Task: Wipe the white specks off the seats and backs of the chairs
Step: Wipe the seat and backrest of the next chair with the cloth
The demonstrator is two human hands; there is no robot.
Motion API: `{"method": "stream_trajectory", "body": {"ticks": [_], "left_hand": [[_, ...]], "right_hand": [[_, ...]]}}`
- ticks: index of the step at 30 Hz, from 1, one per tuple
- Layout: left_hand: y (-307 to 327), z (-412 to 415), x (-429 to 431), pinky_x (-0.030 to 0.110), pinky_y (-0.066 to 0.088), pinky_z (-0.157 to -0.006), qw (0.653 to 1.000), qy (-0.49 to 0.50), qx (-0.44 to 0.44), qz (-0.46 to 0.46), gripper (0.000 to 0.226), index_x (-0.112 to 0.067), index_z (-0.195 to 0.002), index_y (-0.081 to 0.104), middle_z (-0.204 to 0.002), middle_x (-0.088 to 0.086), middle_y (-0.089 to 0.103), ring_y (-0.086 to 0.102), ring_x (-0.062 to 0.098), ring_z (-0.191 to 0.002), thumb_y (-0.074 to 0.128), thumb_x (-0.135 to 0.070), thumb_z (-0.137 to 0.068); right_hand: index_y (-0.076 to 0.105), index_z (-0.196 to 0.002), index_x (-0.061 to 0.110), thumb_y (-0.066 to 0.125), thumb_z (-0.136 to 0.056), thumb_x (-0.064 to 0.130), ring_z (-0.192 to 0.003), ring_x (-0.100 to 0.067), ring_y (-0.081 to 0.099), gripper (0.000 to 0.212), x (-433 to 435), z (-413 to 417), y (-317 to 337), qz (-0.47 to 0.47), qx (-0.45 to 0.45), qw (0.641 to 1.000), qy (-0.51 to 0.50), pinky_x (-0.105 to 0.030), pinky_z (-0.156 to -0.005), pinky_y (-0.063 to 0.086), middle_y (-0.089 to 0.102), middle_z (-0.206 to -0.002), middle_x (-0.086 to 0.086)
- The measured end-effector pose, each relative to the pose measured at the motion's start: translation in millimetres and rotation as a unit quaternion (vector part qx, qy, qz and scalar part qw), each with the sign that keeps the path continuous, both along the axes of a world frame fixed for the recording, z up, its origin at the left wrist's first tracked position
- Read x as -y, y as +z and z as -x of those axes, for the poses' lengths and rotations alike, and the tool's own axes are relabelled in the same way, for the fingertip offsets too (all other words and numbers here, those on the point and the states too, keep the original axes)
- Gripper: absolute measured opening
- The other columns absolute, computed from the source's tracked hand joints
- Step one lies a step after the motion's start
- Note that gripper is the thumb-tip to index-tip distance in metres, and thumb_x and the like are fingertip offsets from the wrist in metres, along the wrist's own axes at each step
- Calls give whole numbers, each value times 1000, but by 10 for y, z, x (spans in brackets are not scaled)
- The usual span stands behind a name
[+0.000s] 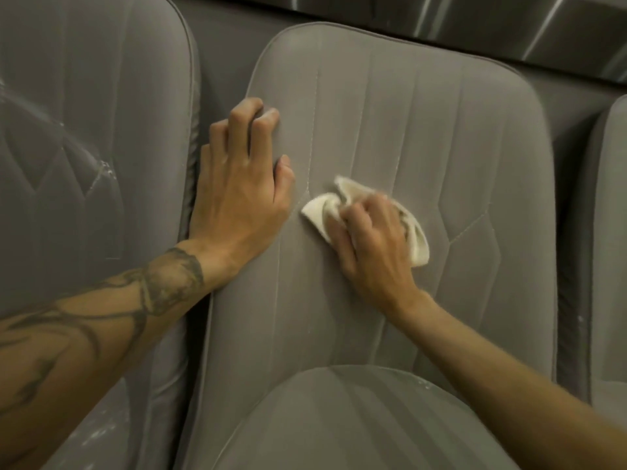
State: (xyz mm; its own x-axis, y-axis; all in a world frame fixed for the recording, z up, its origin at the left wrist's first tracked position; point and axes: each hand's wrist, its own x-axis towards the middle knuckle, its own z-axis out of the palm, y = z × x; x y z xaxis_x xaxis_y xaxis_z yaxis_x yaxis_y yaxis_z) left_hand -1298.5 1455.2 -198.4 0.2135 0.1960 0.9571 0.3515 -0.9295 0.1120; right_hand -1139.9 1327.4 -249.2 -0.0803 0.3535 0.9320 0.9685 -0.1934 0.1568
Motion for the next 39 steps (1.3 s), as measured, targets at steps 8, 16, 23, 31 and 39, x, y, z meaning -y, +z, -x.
{"method": "stream_trajectory", "body": {"ticks": [8, 16, 23, 31, 39], "left_hand": [[-14, 5, 7, 53, 43, -95, 1000, -3, 2, 3, 46, -6, -141, 47, -149, 16, 43, 47, 39, -119, 52, -24, -99], [-12, 17, -1, 51, 44, -98, 1000, -22, 10, 10, 46, -7, -141, 47, -149, 15, 43, 48, 36, -121, 51, -25, -99], [-17, -9, -16, 44, 40, -95, 999, -27, 31, 8, 41, -7, -138, 51, -147, 13, 47, 48, 32, -119, 48, -18, -98], [62, 305, -147, 45, 36, -109, 997, 5, -67, -43, 47, -16, -143, 48, -150, 3, 47, 50, 25, -130, 48, -25, -97], [-64, 645, -520, 52, 17, -128, 997, 57, -60, 7, 58, -8, -155, 39, -164, 13, 33, 23, 30, -157, 37, -31, -102]], "right_hand": [[69, -96, 13, 56, -98, 28, -80, -30, 53, 19, 297, -50, -536, 221, 123, 967, 42, -39, -71, 38, 60, -96, -12], [59, -103, 5, 46, -100, 35, -88, -24, 55, 33, -522, 100, 1609, -146, -74, 986, -29, -39, -76, 46, 58, -101, -12], [62, -93, 3, 56, -101, 26, -82, -32, 53, 25, -239, 362, 471, 4, -25, 999, 24, -47, -72, 43, 55, -90, -15], [60, -105, 7, 49, -100, 35, -90, -29, 57, 31, -696, 448, 1812, -114, -112, 987, 6, -43, -81, 47, 57, -102, -13], [60, -94, 7, 54, -102, 30, -81, -29, 54, 24, -584, 732, 1221, 20, 6, 999, 41, -39, -68, 42, 55, -94, -13]]}}
